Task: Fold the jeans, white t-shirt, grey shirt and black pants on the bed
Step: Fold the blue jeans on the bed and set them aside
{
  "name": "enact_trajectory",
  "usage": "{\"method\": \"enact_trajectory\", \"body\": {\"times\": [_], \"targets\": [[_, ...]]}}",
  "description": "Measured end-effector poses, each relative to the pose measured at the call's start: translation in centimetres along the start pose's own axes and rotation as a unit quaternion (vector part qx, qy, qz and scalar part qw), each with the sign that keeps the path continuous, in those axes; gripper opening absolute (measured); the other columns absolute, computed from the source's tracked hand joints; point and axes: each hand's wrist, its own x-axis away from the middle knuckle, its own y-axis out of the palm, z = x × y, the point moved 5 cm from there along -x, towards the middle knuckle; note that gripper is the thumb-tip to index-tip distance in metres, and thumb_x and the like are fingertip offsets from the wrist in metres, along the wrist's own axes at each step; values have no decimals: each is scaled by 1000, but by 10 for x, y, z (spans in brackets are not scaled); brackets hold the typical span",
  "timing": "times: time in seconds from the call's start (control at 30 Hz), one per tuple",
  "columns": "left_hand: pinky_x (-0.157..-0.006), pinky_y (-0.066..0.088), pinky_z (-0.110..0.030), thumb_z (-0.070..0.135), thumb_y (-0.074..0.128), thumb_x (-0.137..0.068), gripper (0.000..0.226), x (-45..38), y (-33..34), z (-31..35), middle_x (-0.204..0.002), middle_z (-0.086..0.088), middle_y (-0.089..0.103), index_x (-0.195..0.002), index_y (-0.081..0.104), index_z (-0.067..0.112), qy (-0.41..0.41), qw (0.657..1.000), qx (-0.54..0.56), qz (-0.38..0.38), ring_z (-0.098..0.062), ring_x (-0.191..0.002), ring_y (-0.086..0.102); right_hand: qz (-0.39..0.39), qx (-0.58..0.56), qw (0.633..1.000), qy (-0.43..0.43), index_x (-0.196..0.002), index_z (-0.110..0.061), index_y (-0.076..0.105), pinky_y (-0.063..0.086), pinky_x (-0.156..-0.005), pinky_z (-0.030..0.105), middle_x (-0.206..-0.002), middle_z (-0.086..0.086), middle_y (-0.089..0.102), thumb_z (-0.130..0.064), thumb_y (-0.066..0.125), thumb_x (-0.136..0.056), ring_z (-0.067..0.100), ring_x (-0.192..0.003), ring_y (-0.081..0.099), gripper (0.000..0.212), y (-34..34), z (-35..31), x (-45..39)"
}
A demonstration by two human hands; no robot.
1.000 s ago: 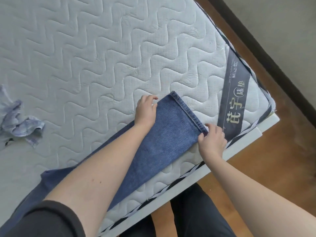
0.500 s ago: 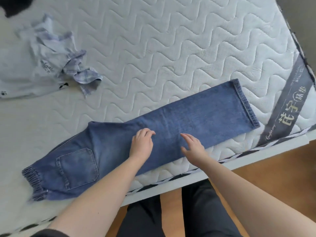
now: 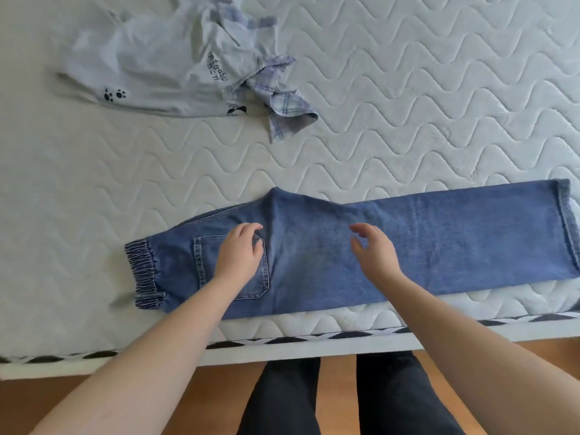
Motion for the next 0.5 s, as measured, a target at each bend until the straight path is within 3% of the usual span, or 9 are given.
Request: {"method": "enact_trajectory", "body": {"times": [0.07,0.13,0.27,0.4,0.5], "targets": [[-98,41,-37,16,55,-96,33,-8,-2,-9,-131,-5,55,-128,56,14,-8,1000,27,0,-24,-119,52,9,9,1000,-27,-123,-24,62,39,-89,20,-124,-6,59,-18,53,-97,10,-116,53,28,9,-18,-13],[-96,45,-37,20,53,-98,35,-19,-1,-11,-135,-3,53,-133,53,17,-15,998,56,-9,-22,-118,54,6,47,997,-58,-125,-25,61,39,-100,32,-127,-5,58,-18,50,-98,17,-120,49,30,21,-37,-31],[-100,43,-37,24,52,-99,44,-43,3,-11,-139,-2,53,-142,45,24,-25,995,85,-38,-22,-122,53,-24,156,981,-116,-138,-26,50,23,-109,38,-140,-5,50,-22,42,-102,21,-132,37,37,50,-68,-65],[-108,34,-36,28,57,-97,50,-75,8,-10,-144,-5,50,-144,45,15,-10,1000,-4,-23,-24,-131,47,-100,200,967,-126,-145,-25,40,21,-113,40,-148,-1,43,-27,46,-101,25,-136,34,44,79,-84,-96],[-107,26,-40,43,61,-92,55,-100,14,-16,-143,0,50,-141,44,23,-28,993,-113,-34,-25,-130,47,-154,249,952,-90,-144,-26,40,28,-108,41,-144,4,43,-27,48,-100,30,-129,39,44,94,-82,-115]]}}
